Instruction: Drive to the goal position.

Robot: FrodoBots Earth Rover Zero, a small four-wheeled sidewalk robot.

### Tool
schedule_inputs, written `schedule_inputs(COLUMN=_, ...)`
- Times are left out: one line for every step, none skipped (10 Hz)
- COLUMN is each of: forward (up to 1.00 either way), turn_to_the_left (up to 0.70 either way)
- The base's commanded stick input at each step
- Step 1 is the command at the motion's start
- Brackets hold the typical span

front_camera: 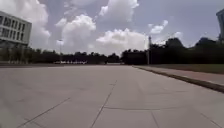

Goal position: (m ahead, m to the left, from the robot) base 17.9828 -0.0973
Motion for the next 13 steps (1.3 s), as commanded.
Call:
schedule_inputs(forward=0.70, turn_to_the_left=0.06)
schedule_inputs(forward=0.70, turn_to_the_left=0.06)
schedule_inputs(forward=0.70, turn_to_the_left=0.06)
schedule_inputs(forward=0.70, turn_to_the_left=0.06)
schedule_inputs(forward=0.70, turn_to_the_left=0.06)
schedule_inputs(forward=0.70, turn_to_the_left=0.04)
schedule_inputs(forward=0.70, turn_to_the_left=-0.11)
schedule_inputs(forward=0.70, turn_to_the_left=-0.25)
schedule_inputs(forward=0.70, turn_to_the_left=-0.29)
schedule_inputs(forward=0.70, turn_to_the_left=-0.29)
schedule_inputs(forward=0.70, turn_to_the_left=-0.29)
schedule_inputs(forward=0.70, turn_to_the_left=-0.29)
schedule_inputs(forward=0.70, turn_to_the_left=-0.29)
